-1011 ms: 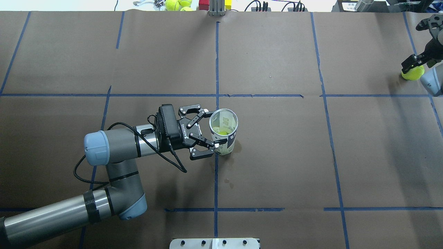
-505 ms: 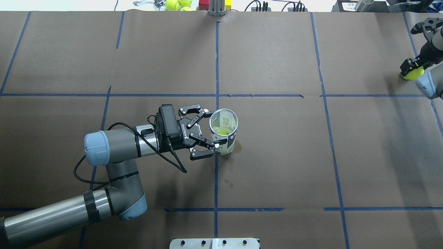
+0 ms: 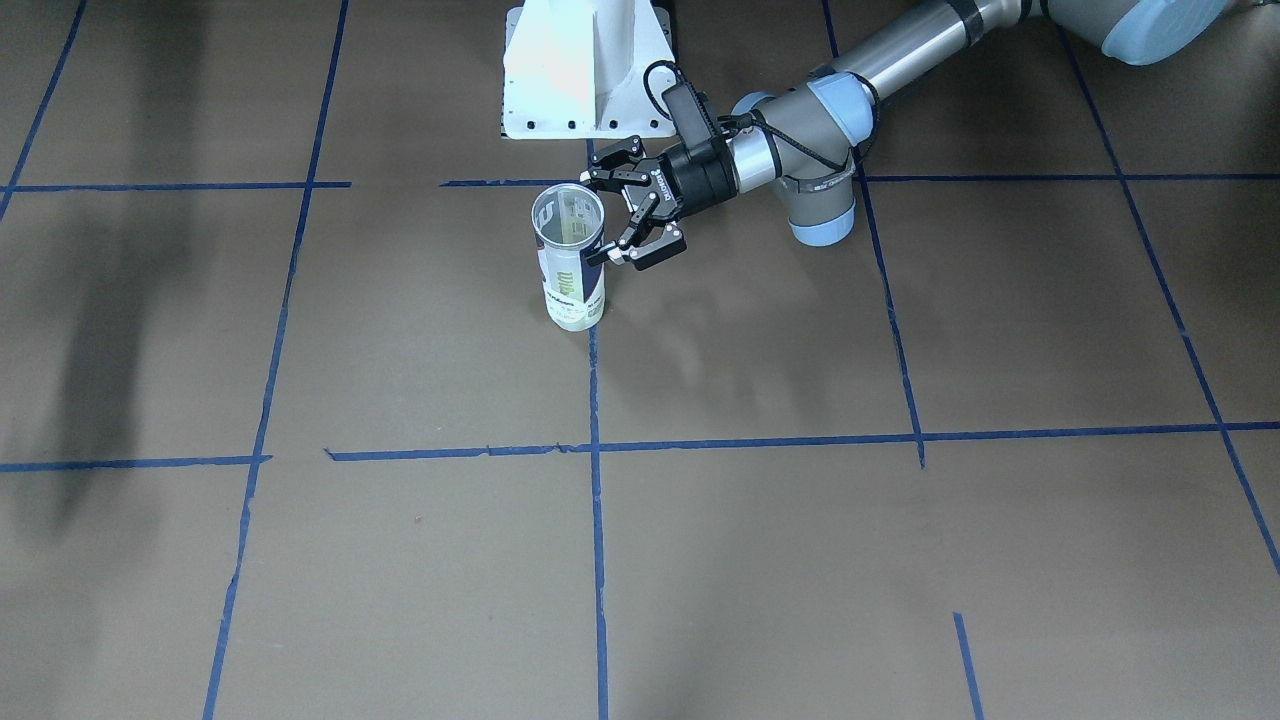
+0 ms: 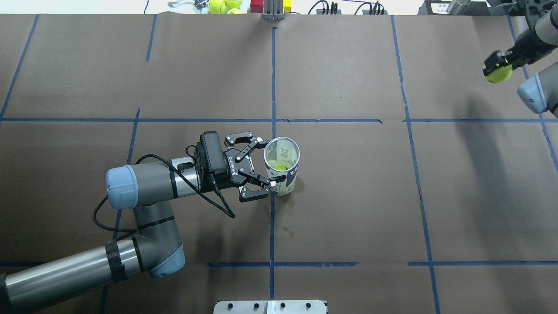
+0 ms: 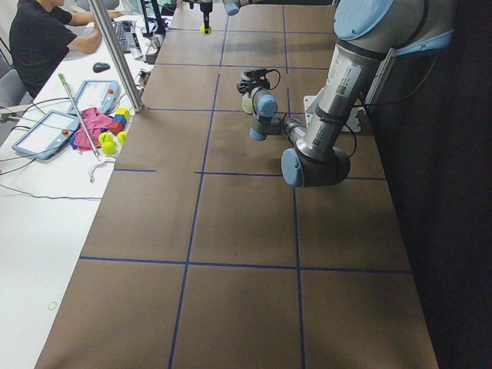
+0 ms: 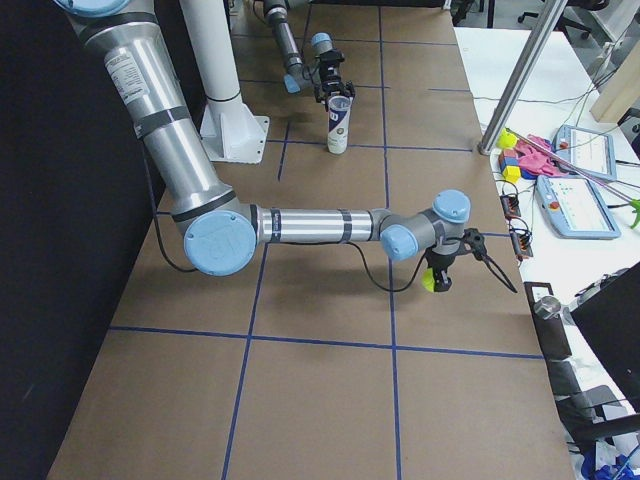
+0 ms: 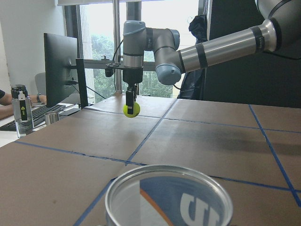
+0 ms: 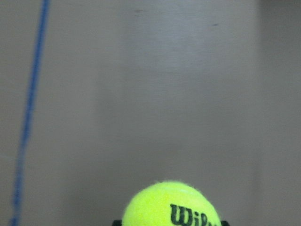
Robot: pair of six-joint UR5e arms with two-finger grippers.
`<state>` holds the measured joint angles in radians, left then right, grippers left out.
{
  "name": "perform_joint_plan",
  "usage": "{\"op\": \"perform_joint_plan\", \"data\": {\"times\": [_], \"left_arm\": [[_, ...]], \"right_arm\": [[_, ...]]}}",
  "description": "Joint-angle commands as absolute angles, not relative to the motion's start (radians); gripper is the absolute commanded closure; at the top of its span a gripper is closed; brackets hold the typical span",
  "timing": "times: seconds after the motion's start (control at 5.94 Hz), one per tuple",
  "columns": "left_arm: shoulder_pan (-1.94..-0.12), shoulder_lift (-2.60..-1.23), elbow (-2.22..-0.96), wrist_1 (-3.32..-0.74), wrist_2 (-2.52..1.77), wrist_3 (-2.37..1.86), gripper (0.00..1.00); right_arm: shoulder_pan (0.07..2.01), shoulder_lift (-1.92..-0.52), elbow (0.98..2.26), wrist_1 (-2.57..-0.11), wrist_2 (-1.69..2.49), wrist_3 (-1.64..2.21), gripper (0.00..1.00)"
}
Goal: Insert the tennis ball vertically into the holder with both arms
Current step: 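Grasp the second yellow tennis ball with the right gripper, then carry the second ball with the right gripper into the can and release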
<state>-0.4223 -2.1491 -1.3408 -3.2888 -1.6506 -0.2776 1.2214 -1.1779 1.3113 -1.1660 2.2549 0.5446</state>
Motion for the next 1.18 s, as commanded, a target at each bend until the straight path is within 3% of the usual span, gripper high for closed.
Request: {"op": "perform_joint_plan", "data": {"times": [0.0,0.17,0.67,1.01], "left_arm": [[-0.423,-2.149,-1.339,-3.289,-1.651,-0.278,0.15],[-0.423,-2.149,-1.339,-3.289,-1.651,-0.278,0.14],[-0.422,-2.149,-1.338,-3.289,-1.651,-0.279,0.14],[-0.422,-2.149,-1.338,-3.289,-1.651,-0.279,0.14]], "right_arm": [[1.041,-1.213,1.804,-1.338,2.299,1.034,1.00],[0.932,-1.151,1.965,-1.414,2.284,1.250,1.00],[0.674,-0.866,1.979,-1.565,2.070,1.512,1.00],[0.626,-0.851,1.959,-1.580,2.025,1.514,0.99]]}}
